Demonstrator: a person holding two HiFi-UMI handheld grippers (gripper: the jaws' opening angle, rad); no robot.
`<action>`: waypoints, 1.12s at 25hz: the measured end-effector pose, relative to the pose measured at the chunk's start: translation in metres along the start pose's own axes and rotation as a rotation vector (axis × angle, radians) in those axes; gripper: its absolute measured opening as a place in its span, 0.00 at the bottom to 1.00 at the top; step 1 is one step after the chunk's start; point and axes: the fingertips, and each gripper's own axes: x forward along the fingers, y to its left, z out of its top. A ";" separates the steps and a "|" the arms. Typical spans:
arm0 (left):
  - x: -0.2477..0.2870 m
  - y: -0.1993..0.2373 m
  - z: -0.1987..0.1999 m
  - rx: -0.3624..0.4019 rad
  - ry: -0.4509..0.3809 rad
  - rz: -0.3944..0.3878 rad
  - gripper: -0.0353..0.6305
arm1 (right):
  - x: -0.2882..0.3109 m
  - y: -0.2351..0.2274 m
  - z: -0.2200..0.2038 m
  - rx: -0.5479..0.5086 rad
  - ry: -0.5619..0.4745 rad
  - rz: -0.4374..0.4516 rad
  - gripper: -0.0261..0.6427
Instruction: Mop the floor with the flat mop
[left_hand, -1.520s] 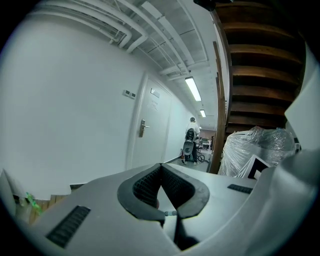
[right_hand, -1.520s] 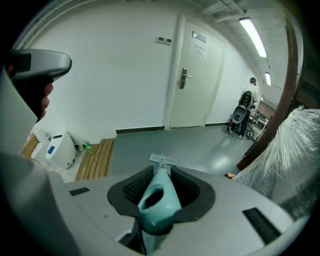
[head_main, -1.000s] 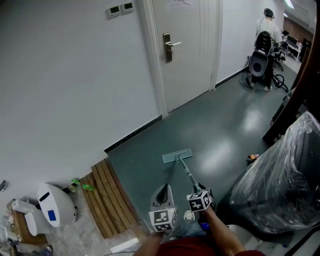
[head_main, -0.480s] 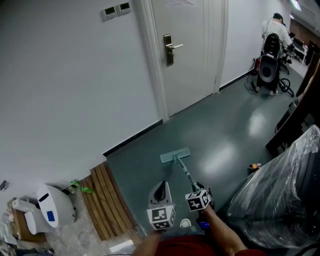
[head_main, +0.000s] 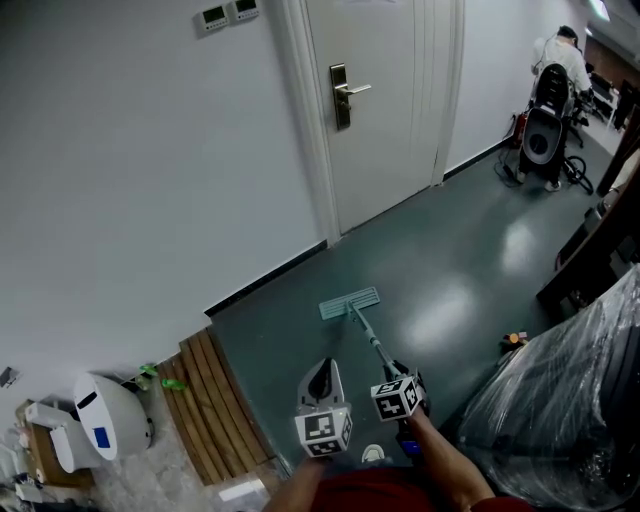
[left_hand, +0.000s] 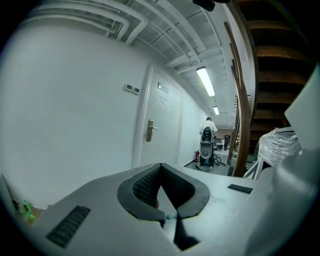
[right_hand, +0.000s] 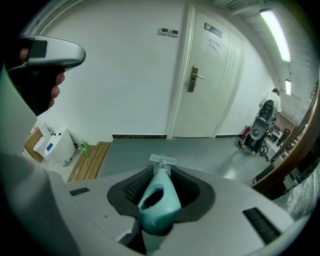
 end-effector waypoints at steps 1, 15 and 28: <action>0.008 0.005 0.002 0.001 -0.003 0.000 0.07 | 0.006 -0.001 0.006 -0.002 0.000 -0.001 0.22; 0.106 0.104 0.033 -0.010 -0.013 -0.011 0.07 | 0.089 0.009 0.110 0.007 0.013 -0.041 0.22; 0.170 0.182 0.056 -0.043 -0.004 -0.032 0.07 | 0.148 0.027 0.187 -0.017 0.032 -0.080 0.21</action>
